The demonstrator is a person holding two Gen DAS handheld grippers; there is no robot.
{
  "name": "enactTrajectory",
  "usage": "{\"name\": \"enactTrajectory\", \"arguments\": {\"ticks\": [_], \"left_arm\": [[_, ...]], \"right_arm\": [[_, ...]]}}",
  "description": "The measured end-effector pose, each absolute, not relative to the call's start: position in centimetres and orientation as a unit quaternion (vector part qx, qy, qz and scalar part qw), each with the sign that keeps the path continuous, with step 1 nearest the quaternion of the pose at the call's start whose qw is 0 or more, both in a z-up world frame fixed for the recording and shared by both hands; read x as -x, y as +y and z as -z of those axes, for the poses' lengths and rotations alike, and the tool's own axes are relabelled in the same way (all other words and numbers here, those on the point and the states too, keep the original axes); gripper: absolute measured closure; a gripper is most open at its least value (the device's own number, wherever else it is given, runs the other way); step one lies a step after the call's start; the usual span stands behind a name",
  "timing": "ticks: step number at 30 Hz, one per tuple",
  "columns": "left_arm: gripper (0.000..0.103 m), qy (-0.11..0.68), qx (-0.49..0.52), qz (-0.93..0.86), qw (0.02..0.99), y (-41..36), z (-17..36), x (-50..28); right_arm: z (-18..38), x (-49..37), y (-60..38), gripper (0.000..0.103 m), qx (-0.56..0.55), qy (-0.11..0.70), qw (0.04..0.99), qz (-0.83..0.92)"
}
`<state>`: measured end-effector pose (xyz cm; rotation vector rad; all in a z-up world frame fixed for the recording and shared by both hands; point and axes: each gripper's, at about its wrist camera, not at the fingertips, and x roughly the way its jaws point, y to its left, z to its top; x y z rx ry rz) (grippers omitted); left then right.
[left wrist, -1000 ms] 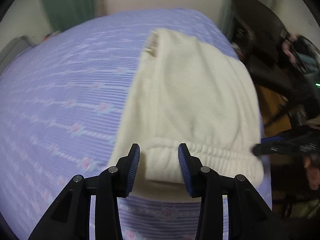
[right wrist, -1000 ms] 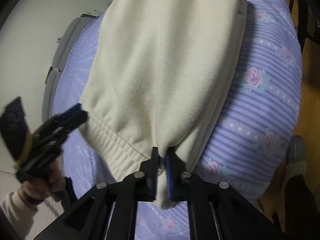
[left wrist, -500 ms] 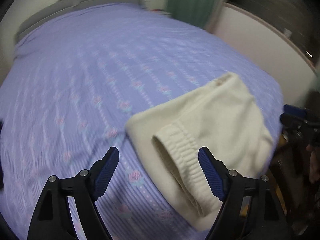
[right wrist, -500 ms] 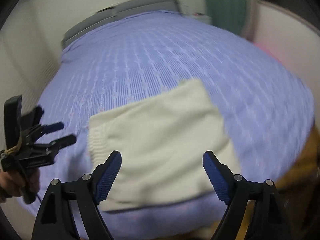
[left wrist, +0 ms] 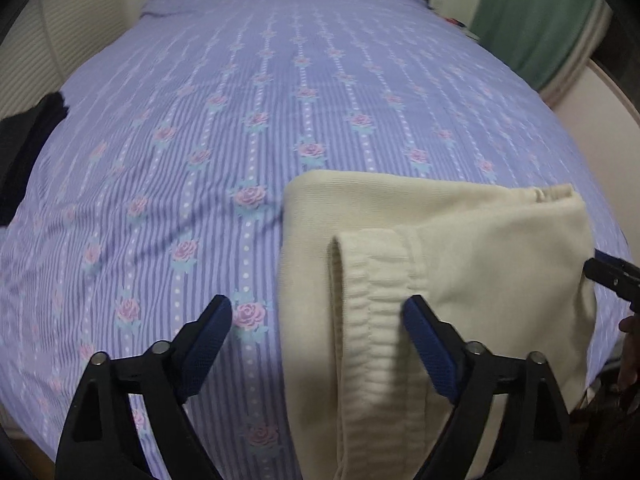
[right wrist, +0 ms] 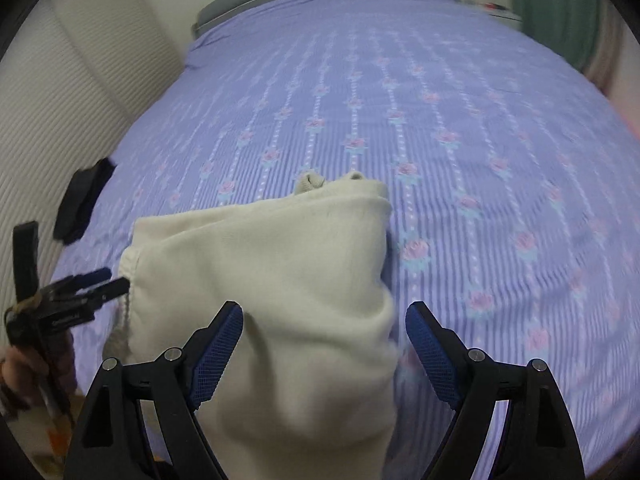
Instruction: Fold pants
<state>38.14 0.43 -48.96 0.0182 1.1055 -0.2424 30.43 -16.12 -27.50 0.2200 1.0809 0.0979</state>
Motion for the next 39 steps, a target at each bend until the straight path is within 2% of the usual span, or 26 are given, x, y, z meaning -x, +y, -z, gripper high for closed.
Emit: {"name": "enactTrajectory", "arguments": {"ticks": [15, 19, 23, 28, 30, 32, 34, 36, 39], "left_arm": [[0.015, 0.530, 0.043, 0.128, 0.837, 0.4, 48.6, -36.9], [0.014, 0.548, 0.056, 0.157, 0.820, -0.2, 50.5, -37.3], [0.000, 0.550, 0.085, 0.163, 0.814, 0.2, 52.3, -37.8], [0.000, 0.552, 0.109, 0.179, 0.807, 0.2, 53.4, -38.1], [0.005, 0.551, 0.107, 0.181, 0.808, 0.3, 53.3, -38.1], [0.021, 0.549, 0.103, 0.191, 0.807, 0.4, 53.0, -37.7], [0.029, 0.545, 0.098, 0.192, 0.810, 0.3, 52.6, -37.3], [0.037, 0.544, 0.098, 0.185, 0.812, 0.2, 52.2, -37.1], [0.048, 0.542, 0.096, 0.178, 0.816, 0.6, 51.6, -36.9]], "right_arm": [[31.9, -33.3, -17.8, 0.018, -0.158, 0.545, 0.809, -0.155], [32.6, -33.2, -18.0, 0.018, -0.169, 0.554, 0.797, -0.170], [34.0, -33.4, -18.7, 0.018, -0.196, 0.560, 0.783, -0.187], [35.2, -33.7, -17.3, 0.018, -0.220, 0.565, 0.761, -0.231], [35.3, -33.6, -16.3, 0.019, -0.217, 0.566, 0.757, -0.244], [35.1, -33.4, -15.6, 0.028, -0.199, 0.565, 0.762, -0.246], [34.8, -33.2, -16.2, 0.049, -0.207, 0.566, 0.760, -0.243], [34.7, -33.2, -16.4, 0.062, -0.217, 0.565, 0.757, -0.246], [33.8, -33.0, -15.9, 0.068, -0.199, 0.568, 0.760, -0.246]]}}
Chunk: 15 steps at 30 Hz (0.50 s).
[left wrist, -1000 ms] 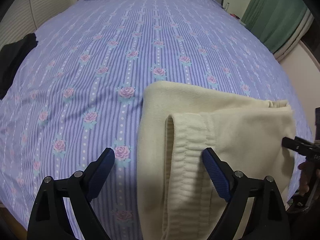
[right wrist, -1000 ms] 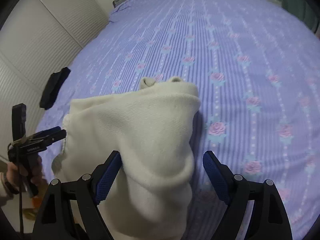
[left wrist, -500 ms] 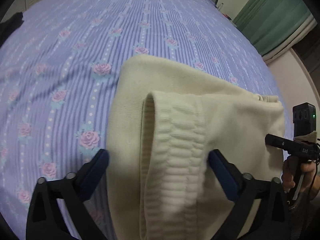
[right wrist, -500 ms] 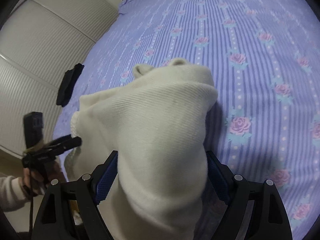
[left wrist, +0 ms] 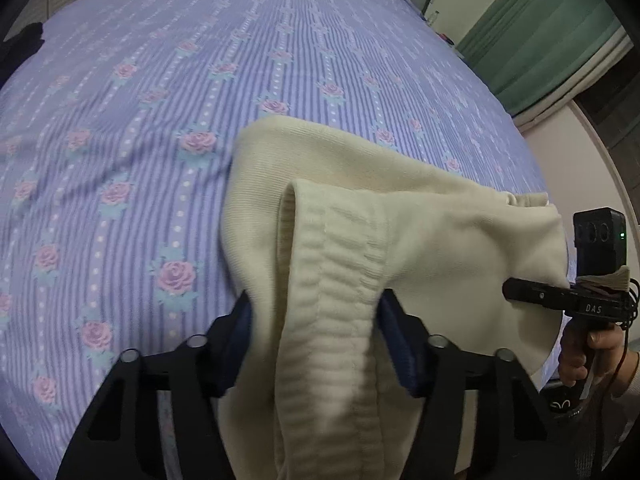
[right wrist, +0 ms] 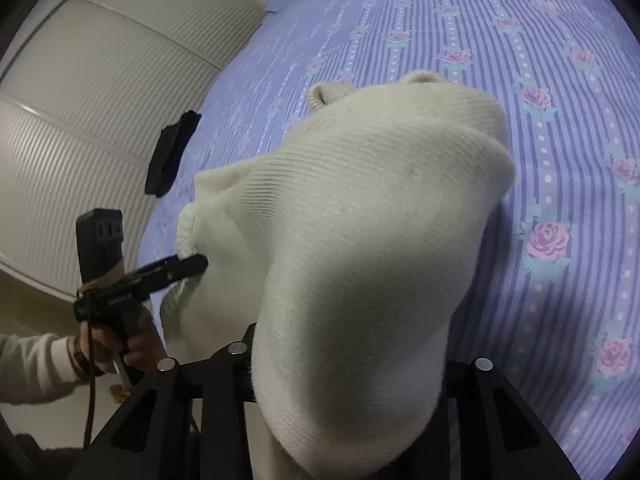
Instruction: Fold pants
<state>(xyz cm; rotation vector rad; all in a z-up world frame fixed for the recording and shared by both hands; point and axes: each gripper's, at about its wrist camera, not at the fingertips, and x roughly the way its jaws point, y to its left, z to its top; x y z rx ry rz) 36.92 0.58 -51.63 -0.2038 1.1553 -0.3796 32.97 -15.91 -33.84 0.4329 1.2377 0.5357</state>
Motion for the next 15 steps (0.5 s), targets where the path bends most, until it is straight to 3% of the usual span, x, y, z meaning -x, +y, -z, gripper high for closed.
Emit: {"name": "enactTrajectory", "arguments": {"ticks": [8, 15], "left_arm": [[0.070, 0.533, 0.045, 0.153, 0.831, -0.5, 49.5, -36.1], [0.079, 0.520, 0.020, 0.130, 0.844, -1.0, 47.4, -35.3]], "right_arm": [[32.6, -33.0, -14.4, 0.072, -0.175, 0.563, 0.774, -0.233], [31.2, -32.9, -13.4, 0.074, -0.170, 0.552, 0.784, -0.230]]}}
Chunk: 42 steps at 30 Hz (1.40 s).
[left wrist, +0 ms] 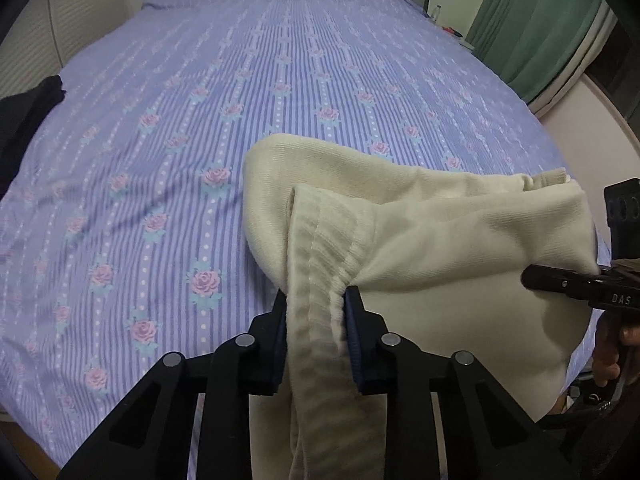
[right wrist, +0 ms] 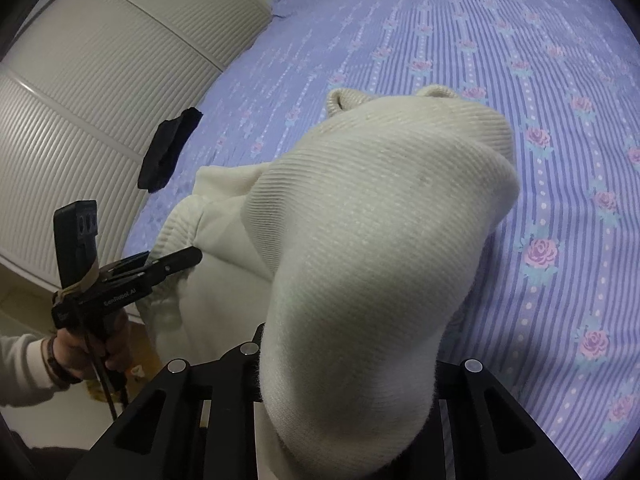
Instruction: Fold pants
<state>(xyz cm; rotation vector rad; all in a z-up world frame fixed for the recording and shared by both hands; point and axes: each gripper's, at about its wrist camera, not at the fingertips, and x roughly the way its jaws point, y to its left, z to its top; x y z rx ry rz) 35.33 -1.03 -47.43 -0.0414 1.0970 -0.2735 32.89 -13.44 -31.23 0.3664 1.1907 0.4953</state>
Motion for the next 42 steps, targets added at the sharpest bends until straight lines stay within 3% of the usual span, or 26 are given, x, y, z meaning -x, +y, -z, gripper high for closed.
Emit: {"name": "enactTrajectory", "arguments": {"ticks": [12, 24, 31, 42], "left_arm": [[0.083, 0.496, 0.008, 0.134, 0.858, -0.4, 43.9, -34.5], [0.083, 0.445, 0.018, 0.099, 0.890, 5.9, 34.3, -36.0], [0.083, 0.413, 0.036, 0.063, 0.908, 17.3, 30.0, -38.8], [0.083, 0.414, 0.007, 0.026, 0.910, 46.7, 26.0, -46.6]], "right_arm": [[27.0, -32.8, -11.9, 0.076, -0.170, 0.522, 0.798, -0.248], [19.7, -37.2, -7.7, 0.076, -0.154, 0.488, 0.814, -0.274], [16.1, -42.2, 1.3, 0.076, -0.126, 0.459, 0.822, -0.312], [15.2, -51.2, 28.3, 0.076, -0.144, 0.443, 0.813, -0.350]]}}
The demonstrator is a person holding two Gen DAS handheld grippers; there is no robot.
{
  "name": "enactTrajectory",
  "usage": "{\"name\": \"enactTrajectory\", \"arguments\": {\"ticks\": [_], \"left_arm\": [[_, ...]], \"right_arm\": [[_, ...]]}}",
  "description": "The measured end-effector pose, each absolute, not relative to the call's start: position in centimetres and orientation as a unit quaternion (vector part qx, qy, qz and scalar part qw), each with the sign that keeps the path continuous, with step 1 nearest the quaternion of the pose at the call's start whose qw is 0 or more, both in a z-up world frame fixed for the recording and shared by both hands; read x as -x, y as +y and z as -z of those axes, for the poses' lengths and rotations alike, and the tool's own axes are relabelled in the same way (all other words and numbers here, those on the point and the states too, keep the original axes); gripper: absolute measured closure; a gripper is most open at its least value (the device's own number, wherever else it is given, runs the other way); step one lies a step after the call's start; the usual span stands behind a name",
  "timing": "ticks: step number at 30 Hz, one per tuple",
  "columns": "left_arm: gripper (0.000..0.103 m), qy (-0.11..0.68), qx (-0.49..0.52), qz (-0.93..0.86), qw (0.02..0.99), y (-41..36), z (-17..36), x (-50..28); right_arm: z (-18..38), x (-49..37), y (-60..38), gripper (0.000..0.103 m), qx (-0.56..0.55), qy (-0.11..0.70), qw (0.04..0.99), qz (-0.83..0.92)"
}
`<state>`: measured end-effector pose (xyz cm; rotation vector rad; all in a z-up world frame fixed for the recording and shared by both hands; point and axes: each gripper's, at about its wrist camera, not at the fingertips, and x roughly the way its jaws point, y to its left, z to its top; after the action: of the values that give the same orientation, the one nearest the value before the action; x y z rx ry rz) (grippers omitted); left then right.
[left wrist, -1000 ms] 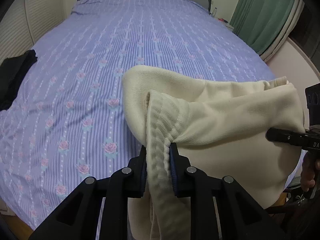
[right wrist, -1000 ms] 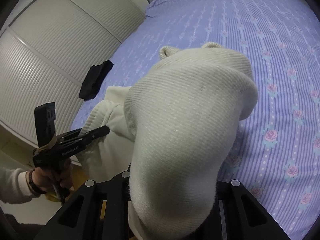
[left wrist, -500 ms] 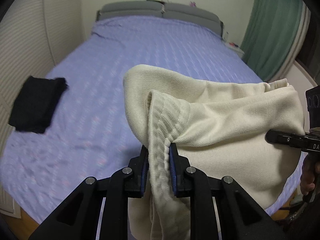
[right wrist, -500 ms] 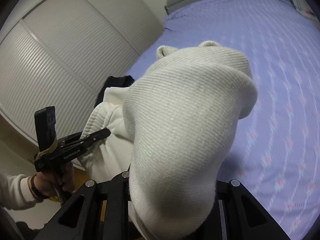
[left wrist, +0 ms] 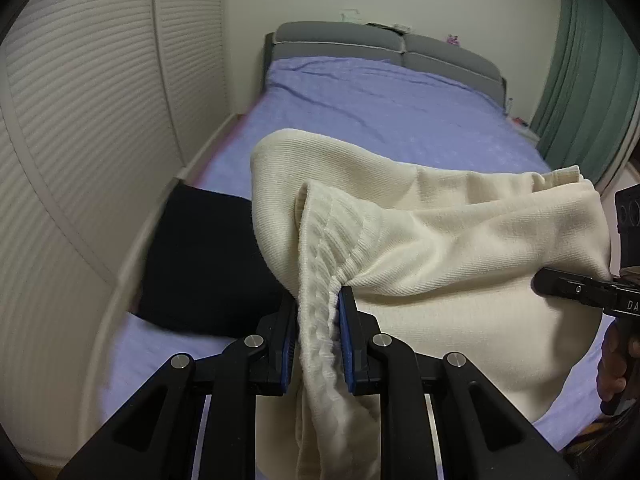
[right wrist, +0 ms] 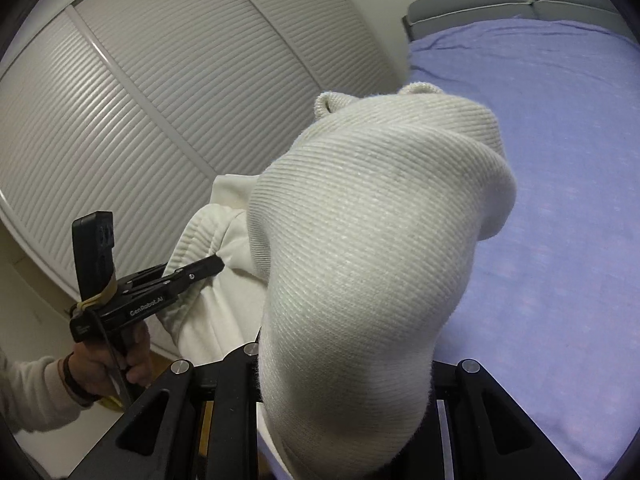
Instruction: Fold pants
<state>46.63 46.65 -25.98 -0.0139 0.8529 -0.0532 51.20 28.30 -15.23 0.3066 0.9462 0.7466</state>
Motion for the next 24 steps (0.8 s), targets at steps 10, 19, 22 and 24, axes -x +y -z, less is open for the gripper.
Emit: {"name": "enactTrajectory", "arguments": {"ticks": [10, 19, 22, 24], "left_arm": [[0.083, 0.405, -0.065, 0.019, 0.912, 64.7, 26.6, -56.0], [0.082, 0.417, -0.048, 0.073, 0.905, 68.7, 38.0, -64.9], [0.079, 0.412, -0.048, 0.065, 0.908, 68.8, 40.2, -66.2], [0.075, 0.408, -0.043, 0.058, 0.910, 68.9, 40.7, -66.6]], "right_arm": [[20.2, -59.1, 47.9, 0.076, -0.209, 0.430, 0.798, -0.367], [31.2, -69.1, 52.2, 0.076, -0.228, 0.469, 0.788, -0.329], [34.4, -70.7, 52.4, 0.074, -0.202, 0.494, 0.786, -0.310], [35.4, -71.3, 52.4, 0.069, -0.185, 0.500, 0.792, -0.297]]}}
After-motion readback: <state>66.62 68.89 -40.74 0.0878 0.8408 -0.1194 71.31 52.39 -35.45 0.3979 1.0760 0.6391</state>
